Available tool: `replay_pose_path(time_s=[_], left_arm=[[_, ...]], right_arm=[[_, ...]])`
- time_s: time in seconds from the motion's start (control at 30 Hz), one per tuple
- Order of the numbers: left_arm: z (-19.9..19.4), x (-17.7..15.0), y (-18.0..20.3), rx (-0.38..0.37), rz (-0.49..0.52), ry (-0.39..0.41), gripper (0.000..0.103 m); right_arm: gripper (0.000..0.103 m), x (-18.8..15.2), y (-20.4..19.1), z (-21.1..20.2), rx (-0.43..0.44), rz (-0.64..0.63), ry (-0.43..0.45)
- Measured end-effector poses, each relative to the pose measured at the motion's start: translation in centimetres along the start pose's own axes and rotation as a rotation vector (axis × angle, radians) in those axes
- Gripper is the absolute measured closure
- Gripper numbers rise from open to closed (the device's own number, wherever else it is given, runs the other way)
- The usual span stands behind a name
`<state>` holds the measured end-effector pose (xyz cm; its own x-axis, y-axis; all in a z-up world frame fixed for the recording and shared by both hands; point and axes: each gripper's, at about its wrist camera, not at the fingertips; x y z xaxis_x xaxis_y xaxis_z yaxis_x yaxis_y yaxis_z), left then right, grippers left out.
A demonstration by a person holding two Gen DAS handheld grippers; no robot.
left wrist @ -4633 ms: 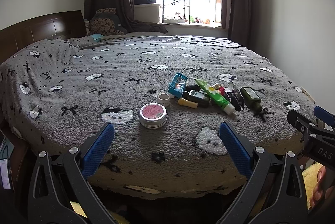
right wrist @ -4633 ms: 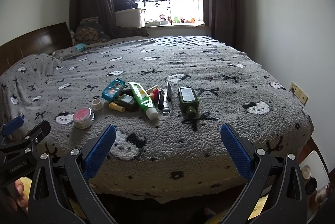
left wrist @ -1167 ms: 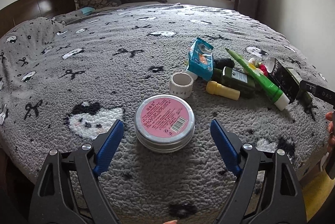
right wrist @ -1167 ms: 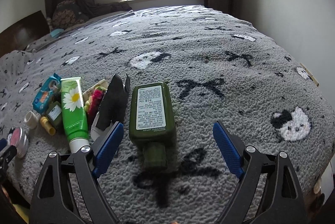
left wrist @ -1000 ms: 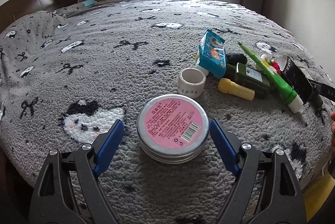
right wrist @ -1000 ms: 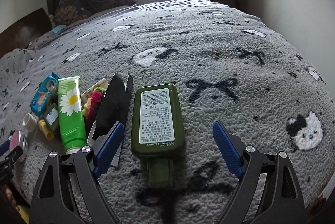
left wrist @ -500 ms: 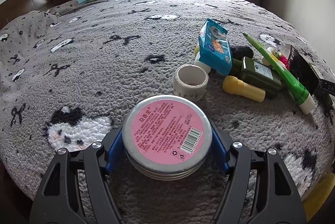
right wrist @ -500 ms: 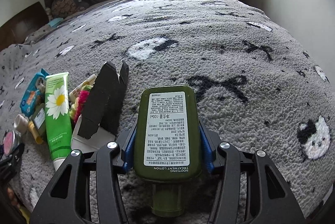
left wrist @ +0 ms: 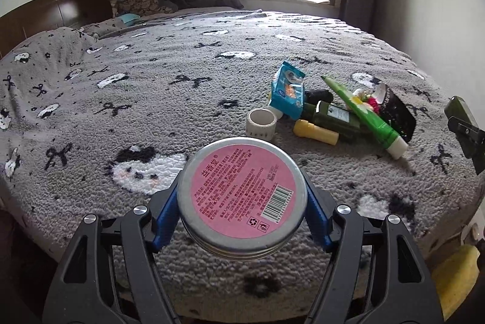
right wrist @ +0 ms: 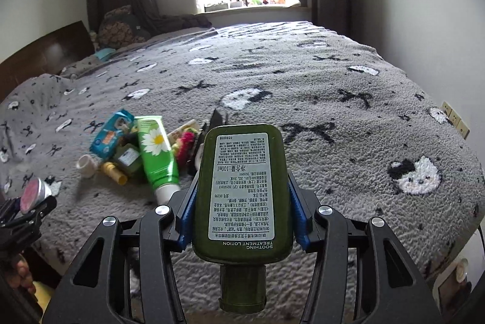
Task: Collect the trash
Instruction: 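Lower both held items below the bed edge and open both tools into the bin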
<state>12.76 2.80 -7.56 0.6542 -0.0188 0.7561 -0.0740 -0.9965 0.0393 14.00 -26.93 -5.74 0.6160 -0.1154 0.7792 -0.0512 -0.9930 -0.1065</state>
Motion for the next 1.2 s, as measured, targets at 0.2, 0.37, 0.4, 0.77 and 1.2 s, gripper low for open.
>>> replay_pose_path(time_s=[0.2, 0.37, 0.4, 0.77, 1.2], left_arm=[[-4.4, -2.5, 1.5, -0.043, 0.025, 0.037, 0.036], [-6.3, -6.1, 2.6, -0.078, 0.041, 0.013, 0.036], [-6.5, -6.9, 2.7, -0.082, 0.043, 0.005, 0.036], [-6.5, -13.5, 4.5, -0.118, 0.105, -0.136, 0.036], [-1.2, -19.6, 5.4, -0.190, 0.114, -0.430, 0.036]], right_arm=[[0.051, -3.7, -2.4, -5.5, 0.105, -0.031, 0.033], [0.051, -7.6, -4.2, -7.6, 0.166, -0.072, -0.016], [0.051, -8.3, -4.6, -7.8, 0.168, -0.089, -0.030], [0.051, -14.7, -6.2, -7.4, 0.172, -0.142, -0.184], [0.051, -20.6, -6.6, -2.0, 0.227, -0.064, -0.511]])
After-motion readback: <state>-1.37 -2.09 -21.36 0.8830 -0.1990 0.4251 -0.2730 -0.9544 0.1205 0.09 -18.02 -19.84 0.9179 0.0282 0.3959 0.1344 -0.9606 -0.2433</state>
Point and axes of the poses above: each gripper's, at about its wrist camera, not at the fingertips, and z roughly the way its jaws point, y to its right, x to its top, and after that the axes turned 3 degrees about -x, right-handed
